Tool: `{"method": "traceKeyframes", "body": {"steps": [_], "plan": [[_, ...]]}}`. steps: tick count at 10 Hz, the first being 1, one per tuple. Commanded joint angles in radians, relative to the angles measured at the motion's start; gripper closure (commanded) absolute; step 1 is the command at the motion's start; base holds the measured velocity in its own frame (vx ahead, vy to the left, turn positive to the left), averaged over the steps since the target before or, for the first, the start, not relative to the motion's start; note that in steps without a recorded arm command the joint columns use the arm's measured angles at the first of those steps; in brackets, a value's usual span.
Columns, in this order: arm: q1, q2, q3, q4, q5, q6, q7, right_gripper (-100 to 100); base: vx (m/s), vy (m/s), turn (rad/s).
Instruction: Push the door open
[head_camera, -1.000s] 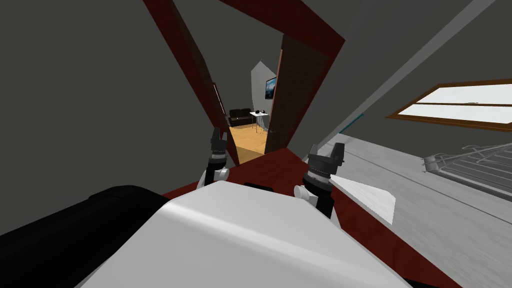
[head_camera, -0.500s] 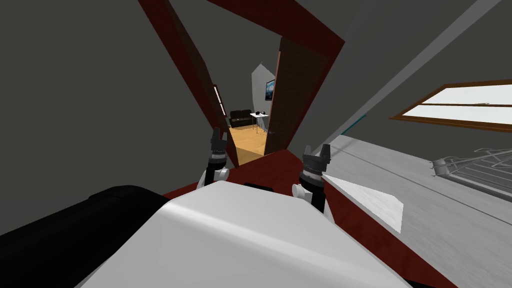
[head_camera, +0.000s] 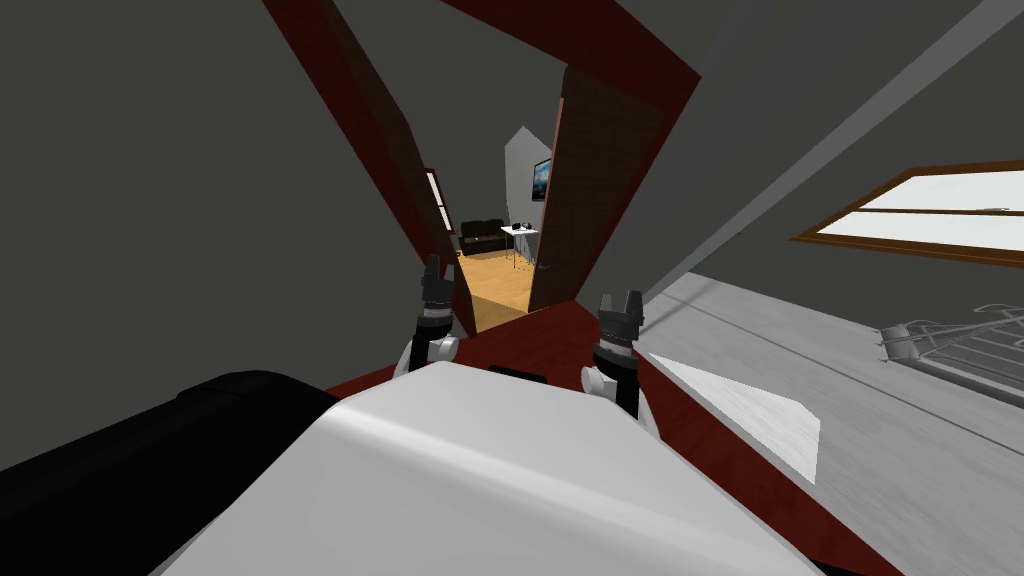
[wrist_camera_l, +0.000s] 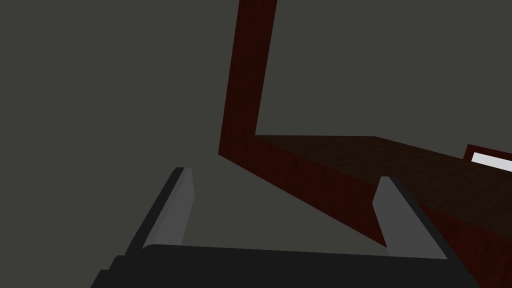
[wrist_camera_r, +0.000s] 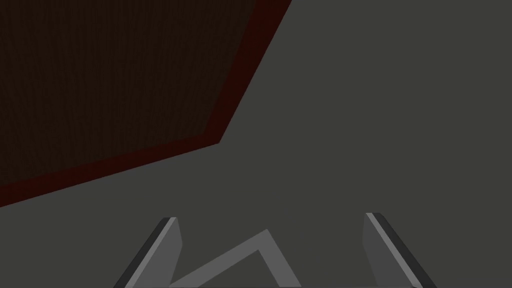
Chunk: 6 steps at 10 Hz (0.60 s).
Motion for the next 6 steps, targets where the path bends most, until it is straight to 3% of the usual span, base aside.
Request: {"method": "traceKeyframes", "body": {"steps": [1, 6], "plan": [[-0.017, -0.002, 0.005, 0.036, 0.009, -0.004, -0.003, -100, 0.105, -0.045, 0.033], [-0.067, -0.018, 0.012, 0.155, 0.033, -0.021, -0.022, -100, 0.088, -0.047, 0.033]]}}
